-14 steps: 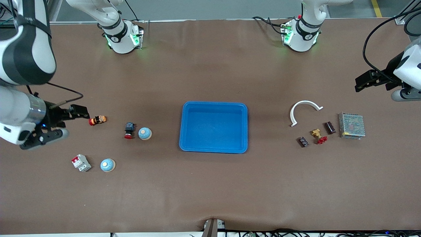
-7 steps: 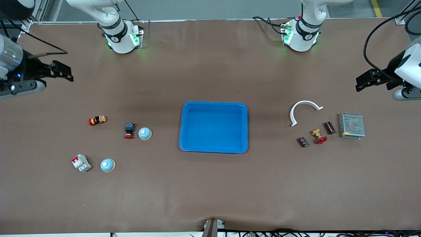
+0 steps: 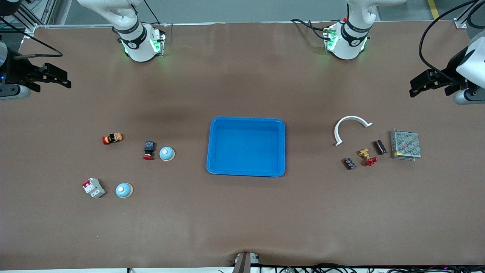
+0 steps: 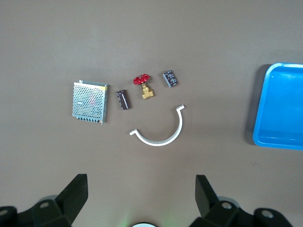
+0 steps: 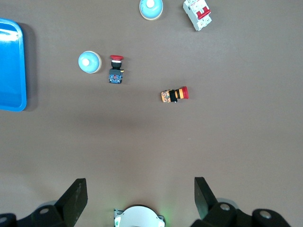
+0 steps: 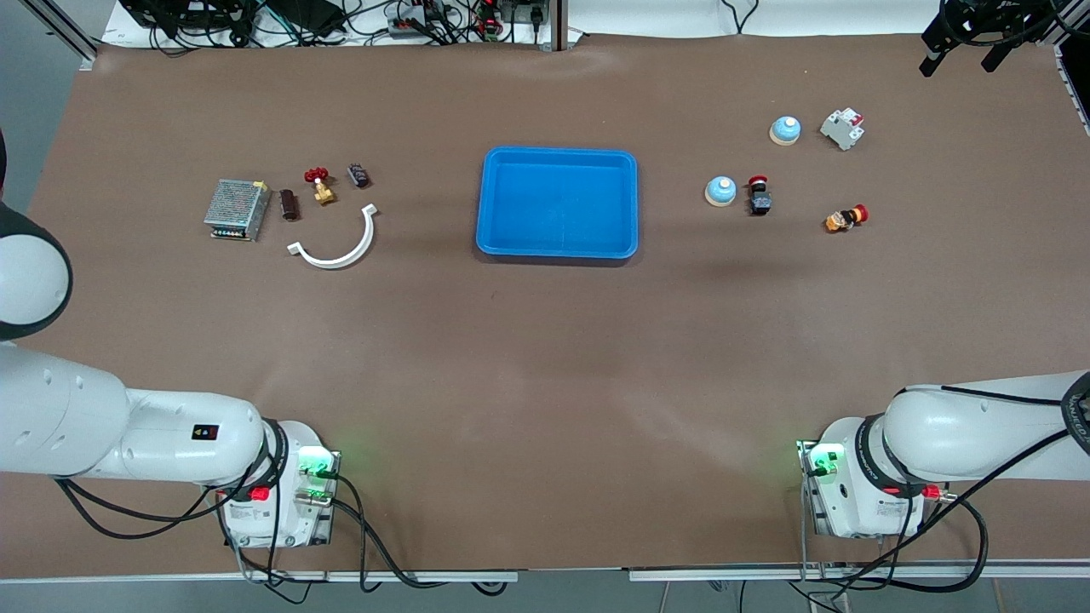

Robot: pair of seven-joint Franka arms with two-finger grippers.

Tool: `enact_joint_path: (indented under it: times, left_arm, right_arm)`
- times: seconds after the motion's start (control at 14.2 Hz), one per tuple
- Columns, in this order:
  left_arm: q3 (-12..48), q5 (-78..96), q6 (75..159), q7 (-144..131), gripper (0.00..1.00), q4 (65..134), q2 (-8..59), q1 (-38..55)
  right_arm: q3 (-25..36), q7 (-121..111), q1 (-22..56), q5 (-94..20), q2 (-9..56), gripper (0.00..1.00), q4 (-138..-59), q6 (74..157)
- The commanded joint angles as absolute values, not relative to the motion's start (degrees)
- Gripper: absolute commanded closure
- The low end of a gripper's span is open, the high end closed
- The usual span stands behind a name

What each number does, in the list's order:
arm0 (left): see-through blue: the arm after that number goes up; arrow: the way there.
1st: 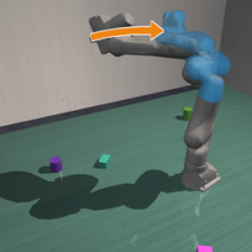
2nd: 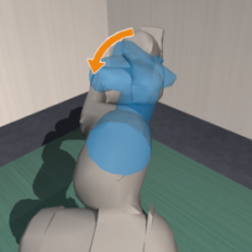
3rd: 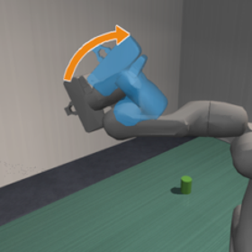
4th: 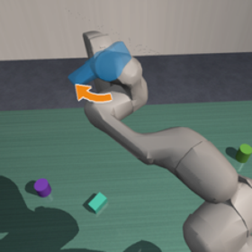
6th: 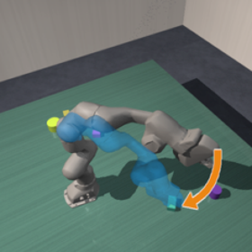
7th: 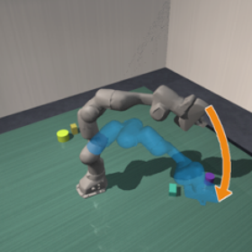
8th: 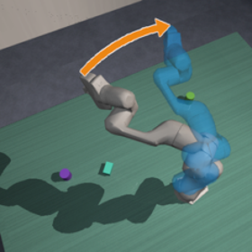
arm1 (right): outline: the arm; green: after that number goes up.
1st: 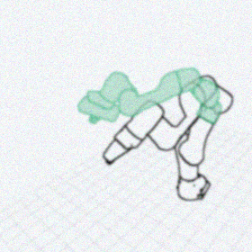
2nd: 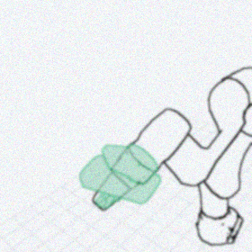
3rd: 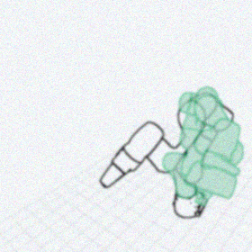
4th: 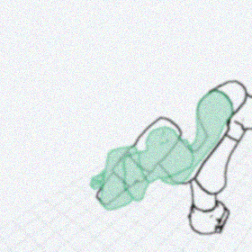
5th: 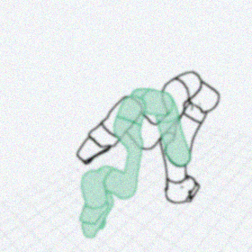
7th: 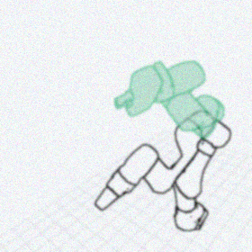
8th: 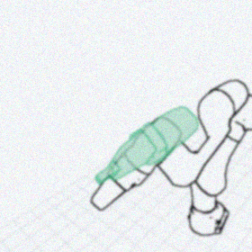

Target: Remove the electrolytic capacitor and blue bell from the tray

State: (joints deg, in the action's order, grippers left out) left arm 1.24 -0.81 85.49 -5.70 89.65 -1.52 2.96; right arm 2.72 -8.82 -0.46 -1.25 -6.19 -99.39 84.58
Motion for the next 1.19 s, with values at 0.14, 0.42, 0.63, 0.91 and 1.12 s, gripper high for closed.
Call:
enact_joint_path:
  times: [0.14, 0.42, 0.63, 0.91, 1.12]
  left_arm:
    - [1.14, 0.44, 89.47, -5.71, 0.0, 95.63, -6.33, 2.9]
    - [1.05, 0.18, 89.38, -5.1, 0.0, 93.26, -4.75, 3.25]
    - [1.14, -0.09, 89.21, -5.19, 0.0, 92.29, -4.31, 3.34]
    - [1.05, -0.09, 88.77, -5.27, 0.0, 92.02, -4.22, 3.08]
    - [1.05, 0.0, 88.07, -5.98, 0.0, 92.02, -4.22, 3.08]
  right_arm:
    - [1.93, -8.26, -2.81, -0.53, -6.24, 0.0, -97.82, 83.41]
    - [1.93, -8.17, -2.81, -0.35, -5.8, 0.0, -97.65, 84.11]
    - [1.93, -8.17, -2.81, -0.35, -5.19, 0.0, -97.65, 84.2]
    - [1.93, -8.17, -2.9, -0.35, -5.1, 0.0, -97.12, 84.46]
    - [1.85, -8.17, -2.72, -0.35, -5.18, 0.0, -96.94, 84.55]
